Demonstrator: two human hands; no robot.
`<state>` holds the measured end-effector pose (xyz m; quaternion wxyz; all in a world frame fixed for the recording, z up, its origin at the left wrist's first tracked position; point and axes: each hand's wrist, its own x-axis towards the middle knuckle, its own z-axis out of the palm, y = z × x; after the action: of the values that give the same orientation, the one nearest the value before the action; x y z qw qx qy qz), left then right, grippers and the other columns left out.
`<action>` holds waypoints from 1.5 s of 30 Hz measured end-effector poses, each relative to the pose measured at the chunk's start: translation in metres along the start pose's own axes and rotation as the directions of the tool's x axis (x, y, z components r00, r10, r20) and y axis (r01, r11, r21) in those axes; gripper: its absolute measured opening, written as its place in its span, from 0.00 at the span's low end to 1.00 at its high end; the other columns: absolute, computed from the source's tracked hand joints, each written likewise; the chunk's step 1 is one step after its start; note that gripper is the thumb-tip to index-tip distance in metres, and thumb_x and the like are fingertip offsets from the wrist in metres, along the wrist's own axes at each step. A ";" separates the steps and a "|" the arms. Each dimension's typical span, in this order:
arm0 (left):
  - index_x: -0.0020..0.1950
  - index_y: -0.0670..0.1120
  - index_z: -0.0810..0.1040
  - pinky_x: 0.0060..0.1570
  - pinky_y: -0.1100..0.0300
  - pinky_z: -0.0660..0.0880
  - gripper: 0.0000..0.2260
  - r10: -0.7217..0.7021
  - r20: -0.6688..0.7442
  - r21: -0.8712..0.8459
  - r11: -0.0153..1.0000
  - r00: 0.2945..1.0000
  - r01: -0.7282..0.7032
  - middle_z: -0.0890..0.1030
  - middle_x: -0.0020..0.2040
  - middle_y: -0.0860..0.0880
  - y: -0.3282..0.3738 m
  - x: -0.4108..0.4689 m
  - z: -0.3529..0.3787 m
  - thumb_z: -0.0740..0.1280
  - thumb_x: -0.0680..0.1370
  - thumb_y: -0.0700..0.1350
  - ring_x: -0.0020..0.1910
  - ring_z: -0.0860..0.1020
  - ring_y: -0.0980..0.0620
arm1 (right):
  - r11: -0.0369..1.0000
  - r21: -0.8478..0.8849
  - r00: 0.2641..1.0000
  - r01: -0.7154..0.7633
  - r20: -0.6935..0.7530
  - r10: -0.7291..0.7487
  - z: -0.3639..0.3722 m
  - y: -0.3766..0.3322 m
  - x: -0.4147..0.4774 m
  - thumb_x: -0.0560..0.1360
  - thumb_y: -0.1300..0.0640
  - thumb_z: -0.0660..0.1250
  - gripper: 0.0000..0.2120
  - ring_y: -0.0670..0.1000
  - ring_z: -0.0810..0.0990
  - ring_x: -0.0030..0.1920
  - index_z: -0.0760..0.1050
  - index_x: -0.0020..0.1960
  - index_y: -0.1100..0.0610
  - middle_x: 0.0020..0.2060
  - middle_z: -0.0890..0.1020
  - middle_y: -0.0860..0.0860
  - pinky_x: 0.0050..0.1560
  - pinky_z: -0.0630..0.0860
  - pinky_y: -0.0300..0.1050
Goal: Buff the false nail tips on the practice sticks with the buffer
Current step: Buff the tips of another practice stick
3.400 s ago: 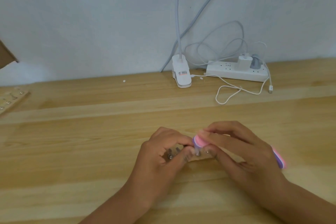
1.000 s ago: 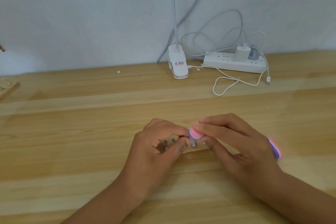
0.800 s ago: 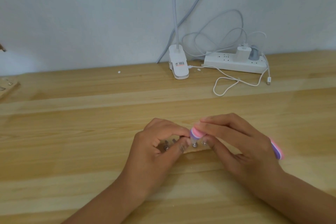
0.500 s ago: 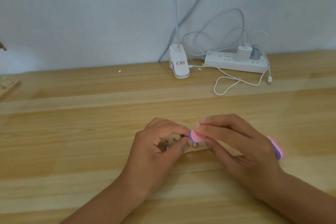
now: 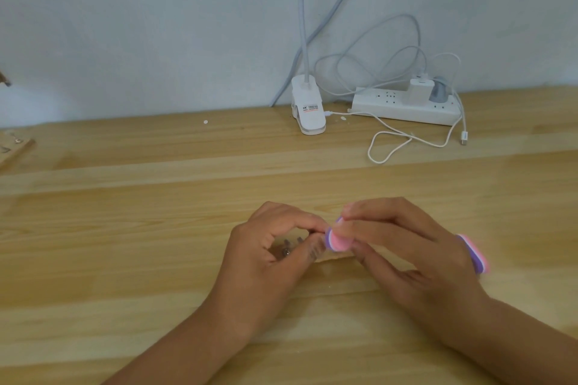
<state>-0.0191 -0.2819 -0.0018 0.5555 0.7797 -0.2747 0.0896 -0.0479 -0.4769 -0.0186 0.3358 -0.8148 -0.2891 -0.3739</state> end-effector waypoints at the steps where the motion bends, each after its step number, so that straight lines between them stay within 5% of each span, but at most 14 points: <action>1: 0.45 0.55 0.84 0.45 0.68 0.71 0.04 0.001 0.000 -0.004 1.000 1.000 -0.001 0.82 0.42 0.58 0.000 0.000 0.000 0.71 0.71 0.49 0.46 0.78 0.56 | 1.000 0.016 1.000 0.022 0.011 -0.023 0.001 -0.001 0.000 0.73 0.69 0.72 0.14 0.49 0.82 0.54 0.82 0.55 0.57 0.51 0.82 0.55 0.54 0.79 0.44; 9: 0.45 0.54 0.85 0.41 0.70 0.72 0.05 -0.072 -0.016 -0.068 0.995 0.997 0.071 0.84 0.42 0.56 0.001 -0.002 0.001 0.72 0.71 0.50 0.44 0.79 0.60 | 0.999 0.023 1.000 0.023 0.016 -0.024 0.000 -0.003 0.001 0.75 0.67 0.70 0.10 0.50 0.82 0.55 0.83 0.54 0.57 0.51 0.82 0.55 0.54 0.79 0.44; 13: 0.45 0.52 0.85 0.41 0.60 0.77 0.04 -0.113 0.005 -0.153 0.982 0.994 0.112 0.85 0.41 0.53 0.002 -0.001 0.001 0.71 0.73 0.44 0.42 0.81 0.59 | 0.999 -0.029 0.999 -0.039 -0.029 0.038 -0.002 -0.002 0.003 0.73 0.68 0.73 0.12 0.48 0.82 0.54 0.83 0.54 0.58 0.51 0.82 0.54 0.54 0.79 0.44; 16: 0.46 0.53 0.85 0.45 0.49 0.79 0.05 -0.141 0.013 -0.169 0.975 0.990 0.141 0.85 0.43 0.52 0.003 -0.002 0.002 0.70 0.73 0.45 0.45 0.83 0.54 | 0.998 0.036 0.999 0.043 -0.005 -0.043 0.001 -0.007 0.002 0.75 0.68 0.71 0.12 0.47 0.82 0.56 0.81 0.56 0.57 0.52 0.81 0.53 0.56 0.78 0.42; 23: 0.47 0.51 0.85 0.46 0.46 0.78 0.04 -0.148 0.032 -0.177 0.972 0.988 0.151 0.85 0.42 0.51 0.002 -0.002 0.003 0.71 0.74 0.47 0.46 0.82 0.53 | 0.995 0.003 0.993 -0.100 -0.066 0.100 -0.004 -0.003 0.007 0.76 0.61 0.68 0.11 0.43 0.79 0.56 0.78 0.58 0.55 0.52 0.80 0.50 0.60 0.72 0.34; 27: 0.47 0.52 0.85 0.45 0.49 0.76 0.03 -0.128 0.032 -0.165 0.977 0.991 0.132 0.85 0.43 0.52 0.002 -0.002 0.002 0.71 0.76 0.47 0.46 0.82 0.54 | 0.983 0.082 0.987 -0.162 -0.007 0.163 -0.006 -0.007 0.003 0.76 0.61 0.62 0.13 0.45 0.79 0.55 0.74 0.58 0.50 0.52 0.79 0.44 0.57 0.71 0.33; 32: 0.46 0.53 0.85 0.44 0.67 0.73 0.04 -0.057 0.023 -0.072 0.996 0.998 0.058 0.84 0.43 0.54 0.000 -0.002 0.001 0.71 0.76 0.49 0.46 0.79 0.55 | 0.889 0.230 0.918 -0.397 0.079 0.389 -0.008 -0.014 -0.003 0.71 0.57 0.51 0.13 0.53 0.75 0.35 0.65 0.49 0.40 0.45 0.79 0.43 0.35 0.70 0.44; 35: 0.47 0.53 0.85 0.44 0.68 0.71 0.06 -0.038 0.017 -0.056 0.998 0.999 0.039 0.84 0.42 0.56 -0.001 -0.002 0.001 0.70 0.75 0.52 0.46 0.79 0.55 | 0.910 0.214 0.933 -0.356 0.135 0.334 -0.009 -0.016 -0.002 0.70 0.57 0.53 0.13 0.51 0.73 0.36 0.65 0.49 0.42 0.40 0.75 0.46 0.36 0.69 0.43; 39: 0.45 0.53 0.85 0.44 0.67 0.72 0.06 -0.005 0.031 -0.040 0.999 1.000 0.006 0.84 0.41 0.57 -0.001 -0.001 0.002 0.70 0.75 0.52 0.45 0.79 0.55 | 0.950 0.133 0.955 -0.283 0.130 0.267 -0.006 -0.016 0.000 0.75 0.53 0.64 0.09 0.43 0.73 0.39 0.70 0.53 0.46 0.39 0.72 0.41 0.43 0.67 0.29; 45: 0.47 0.53 0.84 0.44 0.68 0.70 0.06 0.023 0.076 -0.027 0.999 0.997 -0.021 0.82 0.41 0.60 0.000 -0.002 0.003 0.68 0.77 0.52 0.44 0.77 0.56 | 0.991 0.007 0.988 -0.135 0.072 0.134 -0.002 -0.011 0.003 0.78 0.56 0.66 0.07 0.38 0.67 0.41 0.77 0.55 0.52 0.40 0.66 0.39 0.46 0.66 0.29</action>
<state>-0.0210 -0.2838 -0.0035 0.5539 0.7721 -0.3053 0.0623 -0.0549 -0.4706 -0.0114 0.3546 -0.8432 -0.2474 -0.3195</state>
